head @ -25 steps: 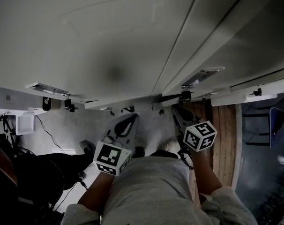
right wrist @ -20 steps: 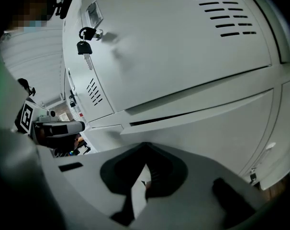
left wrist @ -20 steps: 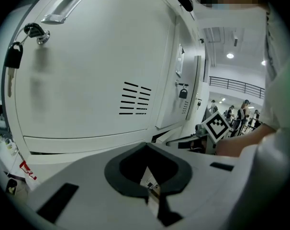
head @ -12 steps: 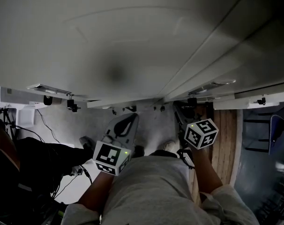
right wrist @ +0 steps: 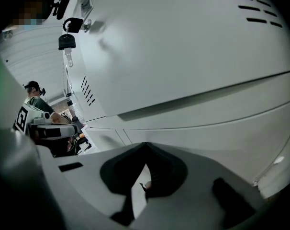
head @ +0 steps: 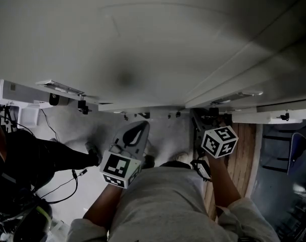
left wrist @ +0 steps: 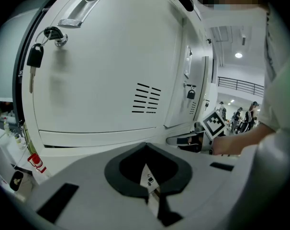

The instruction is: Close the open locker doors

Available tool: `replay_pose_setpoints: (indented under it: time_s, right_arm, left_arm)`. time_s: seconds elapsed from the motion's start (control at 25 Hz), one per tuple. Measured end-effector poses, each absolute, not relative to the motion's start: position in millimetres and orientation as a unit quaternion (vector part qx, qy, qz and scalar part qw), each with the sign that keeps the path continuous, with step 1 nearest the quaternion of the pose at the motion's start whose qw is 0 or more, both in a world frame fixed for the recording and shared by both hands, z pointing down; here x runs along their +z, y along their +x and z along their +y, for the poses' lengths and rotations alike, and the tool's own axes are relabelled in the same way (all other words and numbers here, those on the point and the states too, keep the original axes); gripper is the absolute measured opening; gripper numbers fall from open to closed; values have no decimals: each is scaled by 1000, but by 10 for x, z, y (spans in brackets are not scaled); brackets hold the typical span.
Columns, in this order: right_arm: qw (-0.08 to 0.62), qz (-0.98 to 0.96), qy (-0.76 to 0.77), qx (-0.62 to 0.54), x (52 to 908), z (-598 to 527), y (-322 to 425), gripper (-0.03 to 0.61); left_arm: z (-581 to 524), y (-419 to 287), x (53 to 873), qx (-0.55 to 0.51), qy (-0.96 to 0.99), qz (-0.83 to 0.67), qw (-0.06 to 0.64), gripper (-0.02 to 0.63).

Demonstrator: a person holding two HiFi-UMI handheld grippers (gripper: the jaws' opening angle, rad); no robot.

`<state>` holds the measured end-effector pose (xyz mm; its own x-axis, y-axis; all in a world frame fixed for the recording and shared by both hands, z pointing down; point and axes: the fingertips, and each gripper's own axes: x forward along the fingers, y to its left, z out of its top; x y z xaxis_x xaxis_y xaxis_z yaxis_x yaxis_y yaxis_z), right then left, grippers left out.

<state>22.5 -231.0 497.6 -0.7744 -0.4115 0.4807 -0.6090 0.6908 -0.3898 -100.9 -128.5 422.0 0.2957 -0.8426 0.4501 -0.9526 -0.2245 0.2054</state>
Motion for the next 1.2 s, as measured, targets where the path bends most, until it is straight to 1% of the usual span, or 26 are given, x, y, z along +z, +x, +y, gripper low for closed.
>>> replay_pose_setpoints:
  time_s: [0.68,1.2]
  right_arm:
    - [186,-906,270,266,5001,-2274,229,28]
    - [180,-909,270,262,4897,-2056,401,28]
  left_arm:
    - [-1152,-1021,4200,118,760,-598,225,15]
    - [-1113,-770,4128,112,773,-586,216,15]
